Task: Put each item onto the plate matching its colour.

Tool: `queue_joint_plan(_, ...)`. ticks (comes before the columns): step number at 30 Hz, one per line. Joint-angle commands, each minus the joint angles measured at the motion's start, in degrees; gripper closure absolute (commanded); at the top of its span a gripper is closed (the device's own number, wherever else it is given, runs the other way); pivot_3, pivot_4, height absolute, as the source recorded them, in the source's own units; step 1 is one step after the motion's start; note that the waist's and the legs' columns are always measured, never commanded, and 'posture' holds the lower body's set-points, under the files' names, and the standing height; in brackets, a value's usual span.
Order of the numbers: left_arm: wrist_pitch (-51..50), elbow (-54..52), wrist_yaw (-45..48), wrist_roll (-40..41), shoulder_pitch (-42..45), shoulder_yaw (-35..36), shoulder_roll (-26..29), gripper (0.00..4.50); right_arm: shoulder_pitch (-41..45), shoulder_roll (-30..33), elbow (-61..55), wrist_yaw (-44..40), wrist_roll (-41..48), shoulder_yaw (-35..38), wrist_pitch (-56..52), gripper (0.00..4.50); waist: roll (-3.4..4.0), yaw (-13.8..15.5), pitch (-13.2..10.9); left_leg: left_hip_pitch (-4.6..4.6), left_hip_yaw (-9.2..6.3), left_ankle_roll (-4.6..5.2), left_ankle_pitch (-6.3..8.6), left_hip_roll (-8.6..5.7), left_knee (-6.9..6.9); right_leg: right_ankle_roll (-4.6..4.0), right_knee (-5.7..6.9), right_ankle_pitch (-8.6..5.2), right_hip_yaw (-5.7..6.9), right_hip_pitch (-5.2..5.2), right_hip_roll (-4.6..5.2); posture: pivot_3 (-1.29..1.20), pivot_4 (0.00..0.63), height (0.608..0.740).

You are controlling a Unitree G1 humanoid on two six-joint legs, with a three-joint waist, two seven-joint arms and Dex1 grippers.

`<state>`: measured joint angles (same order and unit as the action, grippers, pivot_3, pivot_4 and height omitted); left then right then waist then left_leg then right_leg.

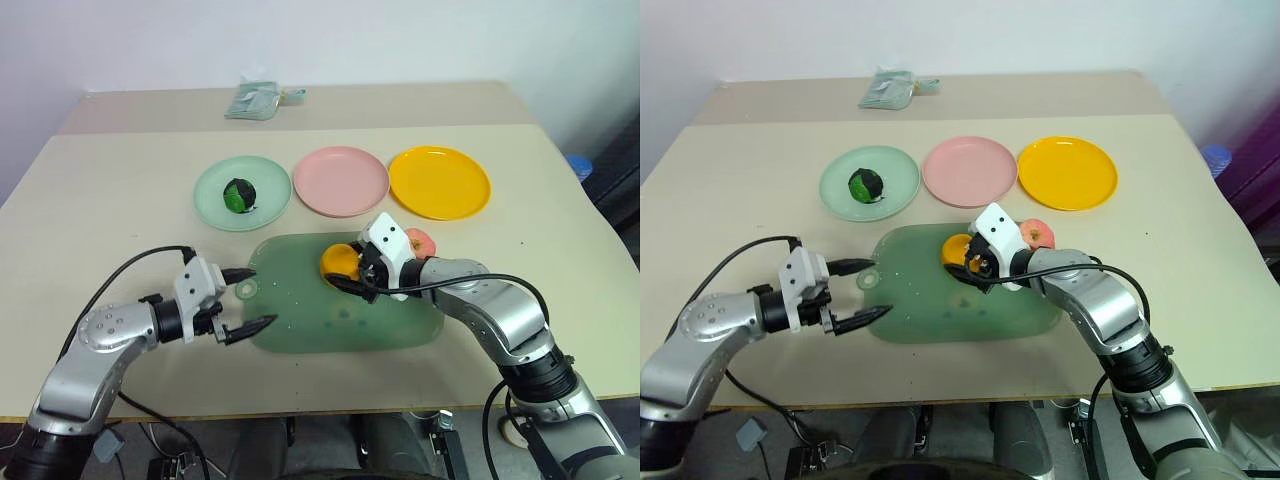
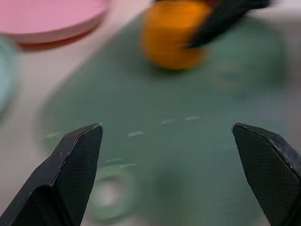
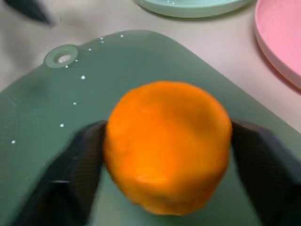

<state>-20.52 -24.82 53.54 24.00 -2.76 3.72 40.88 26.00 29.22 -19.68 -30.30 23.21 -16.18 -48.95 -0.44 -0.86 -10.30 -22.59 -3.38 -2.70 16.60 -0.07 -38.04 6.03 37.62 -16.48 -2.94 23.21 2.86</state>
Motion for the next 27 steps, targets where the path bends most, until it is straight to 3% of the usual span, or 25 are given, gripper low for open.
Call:
queue_joint_plan(1, -0.62, -4.30, -1.57, 0.99, -1.69, 0.82, -0.15, 0.00, 2.28, -1.05, -1.93, -0.26, 0.43, 2.64, -0.07, 1.75, 0.00, -0.06, 0.00, 0.00, 0.00, 0.00, 0.00, 0.00, 0.00, 0.00, 0.00, 0.00, 0.00, 0.00, -0.02, 0.00, 0.150, 0.740)
queue_joint_plan(4, -0.09, -6.37, -3.35, 0.36, -2.45, -0.44, -1.30, 0.00, 7.15, -1.90, 0.89, 1.91, 1.71, 9.81, -0.50, 1.75, 0.02, -0.04, -0.01, 0.01, 0.02, 0.00, 0.00, -0.02, 0.00, 0.00, 0.00, 0.00, 0.00, -0.01, -0.03, 0.00, 0.150, 0.740)
queue_joint_plan(8, -0.61, -8.25, -5.32, 0.01, -1.91, -3.15, -2.99, 0.00, 17.81, -2.63, 19.12, 9.82, -1.73, 18.21, 0.18, 1.75, 0.02, 0.23, -0.01, 0.06, 0.05, 0.00, 0.00, -0.09, -0.03, 0.00, 0.02, 0.01, -0.01, -0.05, -0.03, 0.00, 0.150, 0.740)
queue_joint_plan(12, -0.69, -8.71, -6.92, 0.01, -1.51, -5.10, -4.54, 0.00, 26.70, -2.30, 46.45, 13.29, -9.79, 18.44, 13.58, 1.75, -0.01, -0.07, 0.01, 0.07, 0.06, 0.00, 0.00, -0.10, 0.07, -0.02, -0.05, 0.00, 0.01, -0.07, -0.09, 0.00, 0.150, 0.740)
queue_joint_plan(16, -0.84, -9.10, -8.00, -0.16, -1.42, -6.04, -5.27, 0.00, 33.43, -3.01, 66.17, 11.65, -12.84, 19.05, 24.76, 1.75, 0.14, -0.44, -0.07, 0.07, 0.32, 0.01, 0.00, -0.09, 0.09, -0.02, -0.06, 0.00, -0.07, 0.02, -0.14, 0.00, 0.150, 0.740)
queue_joint_plan(18, -0.79, -9.41, -8.48, -0.32, -1.79, -5.96, -5.27, 0.00, 35.44, -3.00, 71.32, 9.64, -13.31, 19.54, 28.54, 0.72, 0.28, -1.21, -0.14, 0.06, 0.38, 0.01, 0.00, -0.08, 0.09, -0.01, -0.04, 0.01, -0.17, 0.08, -0.14, 0.00, 0.150, 0.740)
queue_joint_plan(20, -0.81, -9.86, -9.06, -0.26, -2.54, -5.44, -5.17, 0.00, 35.44, -2.09, 70.12, 5.86, -14.02, 18.81, 31.97, 0.02, 0.28, -1.71, -0.13, 0.06, 0.35, 0.01, 0.00, -0.07, 0.09, -0.01, -0.01, 0.01, -0.19, 0.08, -0.17, 0.00, 0.150, 0.740)
queue_joint_plan(23, -0.53, -10.53, -9.69, -0.23, -4.13, -4.73, -4.96, 0.00, 29.99, 0.37, 57.52, -3.80, -11.21, 19.06, 33.04, 0.02, 0.32, -1.72, -0.14, 0.06, 0.28, 0.04, 0.02, -0.05, 0.13, -0.01, -0.02, 0.01, -0.19, 0.10, -0.19, 0.00, 0.150, 0.740)
queue_joint_plan(27, 0.21, -9.83, -11.00, -0.73, -4.75, -3.69, -5.35, 0.00, 14.41, 7.63, 31.30, -20.80, -1.36, 19.50, 25.04, 0.02, 0.32, -0.52, -0.14, 0.00, 0.09, 0.07, 0.04, 0.04, 0.09, 0.00, -0.08, 0.00, -0.08, 0.00, -0.13, 0.00, 0.150, 0.740)
